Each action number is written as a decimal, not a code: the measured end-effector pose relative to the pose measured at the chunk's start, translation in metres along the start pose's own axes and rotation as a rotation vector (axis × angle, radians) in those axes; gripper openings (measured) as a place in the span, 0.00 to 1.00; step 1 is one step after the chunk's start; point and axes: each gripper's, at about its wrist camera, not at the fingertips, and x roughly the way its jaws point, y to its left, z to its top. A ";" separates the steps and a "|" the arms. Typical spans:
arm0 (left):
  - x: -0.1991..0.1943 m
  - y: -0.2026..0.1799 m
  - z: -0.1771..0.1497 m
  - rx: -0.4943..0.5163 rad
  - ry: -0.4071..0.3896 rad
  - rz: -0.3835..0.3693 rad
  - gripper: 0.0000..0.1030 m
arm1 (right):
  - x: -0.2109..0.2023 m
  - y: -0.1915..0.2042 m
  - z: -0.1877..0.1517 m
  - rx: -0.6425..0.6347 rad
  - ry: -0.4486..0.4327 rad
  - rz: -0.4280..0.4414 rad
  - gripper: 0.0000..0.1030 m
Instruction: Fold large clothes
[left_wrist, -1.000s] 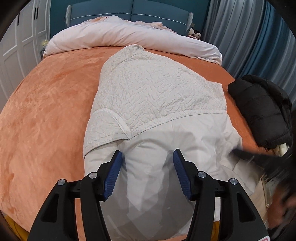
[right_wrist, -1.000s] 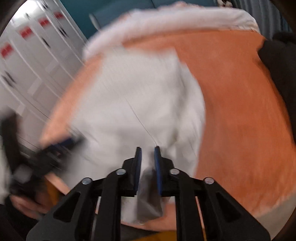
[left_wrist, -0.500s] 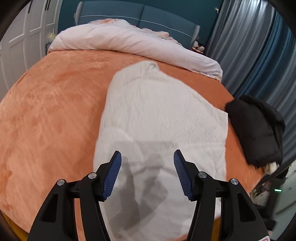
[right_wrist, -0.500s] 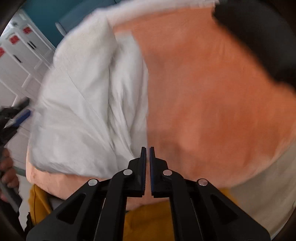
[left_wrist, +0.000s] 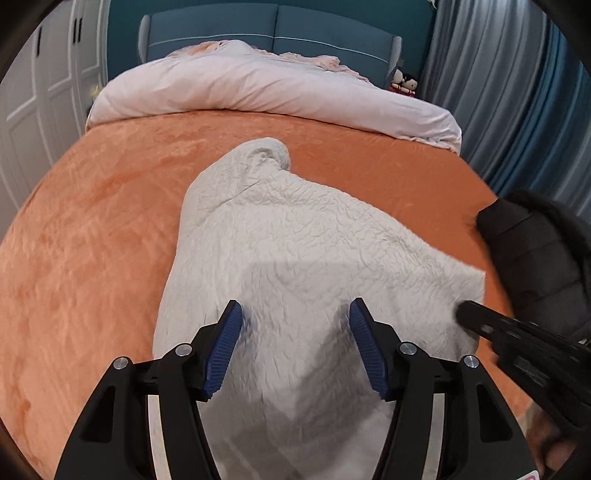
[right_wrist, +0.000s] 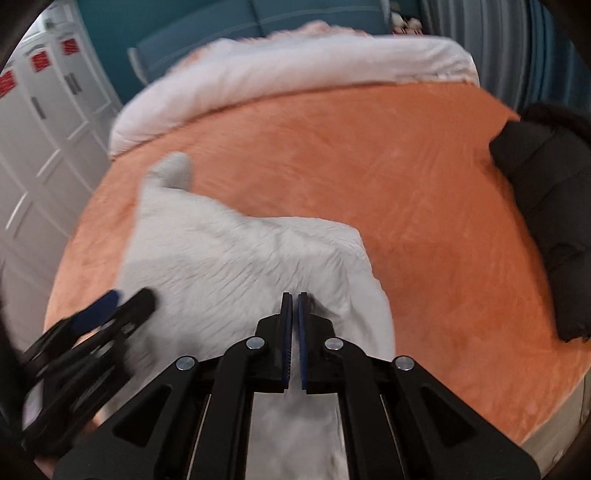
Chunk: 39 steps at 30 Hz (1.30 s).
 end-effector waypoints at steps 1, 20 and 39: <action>0.003 -0.001 0.001 0.006 -0.001 0.003 0.59 | 0.018 -0.005 0.000 0.018 0.019 0.005 0.00; 0.073 -0.024 -0.027 0.107 -0.067 0.096 0.73 | 0.099 -0.042 -0.032 0.113 -0.001 0.132 0.00; -0.046 0.008 -0.072 0.147 -0.045 0.092 0.77 | -0.035 -0.002 -0.073 -0.054 0.033 0.159 0.05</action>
